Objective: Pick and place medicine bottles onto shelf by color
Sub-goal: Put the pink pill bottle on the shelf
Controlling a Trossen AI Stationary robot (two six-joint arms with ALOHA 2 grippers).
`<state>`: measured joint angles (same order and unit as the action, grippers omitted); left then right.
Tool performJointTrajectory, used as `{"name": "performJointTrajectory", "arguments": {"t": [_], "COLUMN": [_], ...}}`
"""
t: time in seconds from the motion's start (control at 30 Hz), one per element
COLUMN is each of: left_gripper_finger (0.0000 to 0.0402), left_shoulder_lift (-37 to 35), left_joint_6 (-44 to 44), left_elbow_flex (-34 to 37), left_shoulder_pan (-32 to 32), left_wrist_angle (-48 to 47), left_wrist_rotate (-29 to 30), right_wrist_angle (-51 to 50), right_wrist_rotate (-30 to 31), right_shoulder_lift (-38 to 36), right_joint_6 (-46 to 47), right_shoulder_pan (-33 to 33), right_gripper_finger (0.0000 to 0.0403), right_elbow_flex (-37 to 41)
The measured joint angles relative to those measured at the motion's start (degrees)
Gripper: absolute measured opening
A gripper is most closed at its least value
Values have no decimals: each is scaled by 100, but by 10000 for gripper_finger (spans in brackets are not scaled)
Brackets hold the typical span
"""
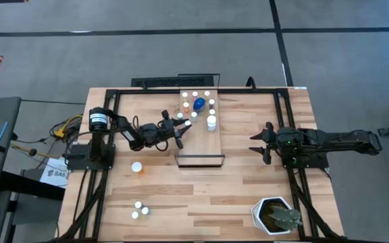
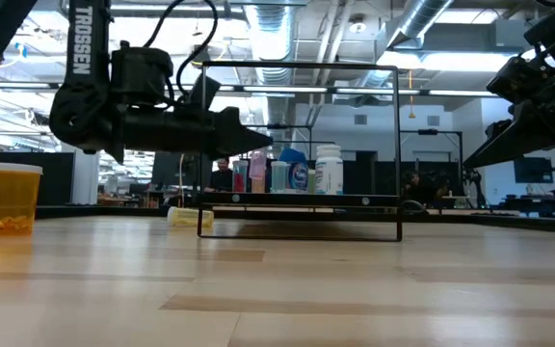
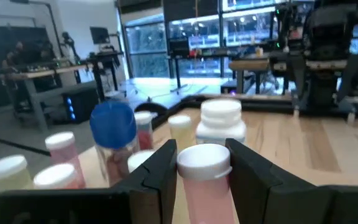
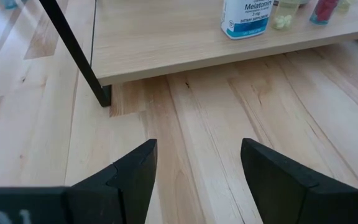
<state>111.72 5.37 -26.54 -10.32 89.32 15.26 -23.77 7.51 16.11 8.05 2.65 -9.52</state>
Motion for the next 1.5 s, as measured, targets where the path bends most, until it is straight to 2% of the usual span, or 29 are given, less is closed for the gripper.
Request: {"name": "performJointTrajectory", "arguments": {"t": [0.53,1.07,1.4,1.5], "left_gripper_finger": [100,100,100,100], "left_shoulder_lift": [-2,-4,2,274], "left_joint_6": [-446,-173,0,-20], "left_elbow_flex": [2,2,2,-2], "left_shoulder_pan": [-182,-180,-195,-195], "left_wrist_angle": [-522,-542,-323,70], "left_wrist_rotate": [18,-220,-246,-294], "right_wrist_angle": [0,-2,0,-1], "right_wrist_rotate": [0,0,0,0], "right_shoulder_lift": [0,-2,-1,-1], "right_joint_6": [0,-2,-1,-2], "right_shoulder_pan": [-2,-2,0,-2], "right_gripper_finger": [255,255,255,255], "right_elbow_flex": [0,0,0,0]}}
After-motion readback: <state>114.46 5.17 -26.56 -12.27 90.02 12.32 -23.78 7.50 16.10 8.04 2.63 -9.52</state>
